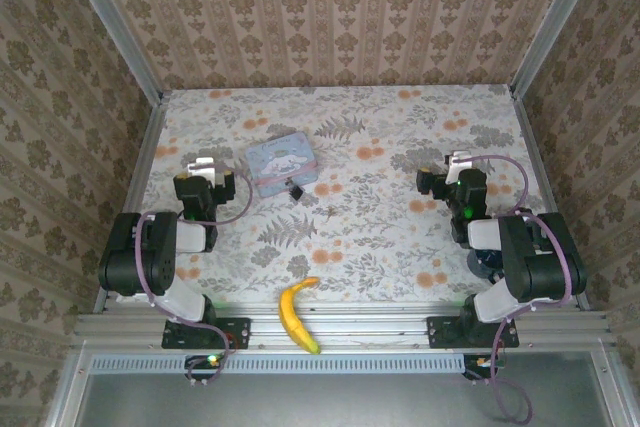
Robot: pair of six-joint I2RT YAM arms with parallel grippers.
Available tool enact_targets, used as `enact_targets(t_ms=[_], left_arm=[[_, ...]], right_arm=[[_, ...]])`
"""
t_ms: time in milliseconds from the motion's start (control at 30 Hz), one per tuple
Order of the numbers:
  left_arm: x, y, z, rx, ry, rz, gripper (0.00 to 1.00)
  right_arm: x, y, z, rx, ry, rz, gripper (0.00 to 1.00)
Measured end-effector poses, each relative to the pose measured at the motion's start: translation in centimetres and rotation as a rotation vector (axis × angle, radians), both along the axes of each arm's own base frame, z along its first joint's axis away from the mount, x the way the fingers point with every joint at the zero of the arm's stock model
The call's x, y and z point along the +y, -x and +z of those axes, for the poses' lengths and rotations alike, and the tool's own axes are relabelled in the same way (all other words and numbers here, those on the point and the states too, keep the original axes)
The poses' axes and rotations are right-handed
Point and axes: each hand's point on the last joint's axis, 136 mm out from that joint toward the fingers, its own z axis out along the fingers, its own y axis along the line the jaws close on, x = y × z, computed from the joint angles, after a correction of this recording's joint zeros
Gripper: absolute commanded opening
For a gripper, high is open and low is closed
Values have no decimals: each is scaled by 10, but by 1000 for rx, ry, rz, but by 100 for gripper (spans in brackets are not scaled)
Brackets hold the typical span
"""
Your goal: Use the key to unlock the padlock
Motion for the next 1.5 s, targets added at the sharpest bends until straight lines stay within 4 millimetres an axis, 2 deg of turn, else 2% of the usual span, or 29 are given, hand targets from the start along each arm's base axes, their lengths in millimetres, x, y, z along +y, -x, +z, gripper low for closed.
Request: enact_targets(t_ms=[233,400,467,633,833,900,1033,1167,1367,1500], left_arm=[[-4,0,1,-8,2,-23,100],[-2,13,4,-25,1,-18,100],[0,15,13,-44,1,-10,100],[5,20,53,-134,4,21,100],[11,31,75,-167,37,62,100],[12,36,84,-184,68,71,100],[11,43,98,-199,150,82,100],[7,51,108,-194,254,84,100],[-4,65,111,-184,390,59,100],[-11,75,102,-173,467,41,100]], right_arm=[[1,0,-2,11,1,2,100],[7,2,5,11,18,7,100],[8,3,10,1,22,3,100],[5,6,22,7,32,-18,100],[14,9,56,9,47,-26,100],[26,11,72,8,49,-10,99],[62,22,83,45,44,49,84],[102,39,76,127,26,119,71],[157,62,58,267,6,214,67],[195,68,46,359,31,280,63]])
